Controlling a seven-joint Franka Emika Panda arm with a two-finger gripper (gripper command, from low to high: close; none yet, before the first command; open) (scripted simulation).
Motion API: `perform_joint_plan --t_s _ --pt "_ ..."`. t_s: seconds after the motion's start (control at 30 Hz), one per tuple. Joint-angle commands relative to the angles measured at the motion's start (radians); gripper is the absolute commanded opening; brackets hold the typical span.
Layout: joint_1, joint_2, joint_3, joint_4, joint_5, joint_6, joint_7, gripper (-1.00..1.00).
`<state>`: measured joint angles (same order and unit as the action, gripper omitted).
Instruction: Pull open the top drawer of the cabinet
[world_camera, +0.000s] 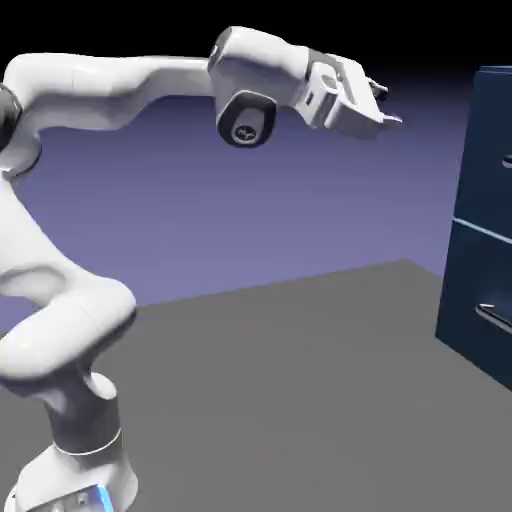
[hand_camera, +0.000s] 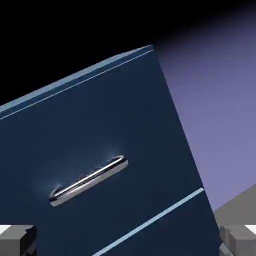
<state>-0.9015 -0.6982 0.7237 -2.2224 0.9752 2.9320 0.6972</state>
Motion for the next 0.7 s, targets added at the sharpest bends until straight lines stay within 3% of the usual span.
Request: perform_joint_plan --t_s 0.0,0.67 --pt "-0.036 -0.005 0.029 0.023 0.039 -0.004 -0.002 0.0" --pt "-0.761 -0.107 0.603 0.49 0.813 -0.087 -0.036 0.0"
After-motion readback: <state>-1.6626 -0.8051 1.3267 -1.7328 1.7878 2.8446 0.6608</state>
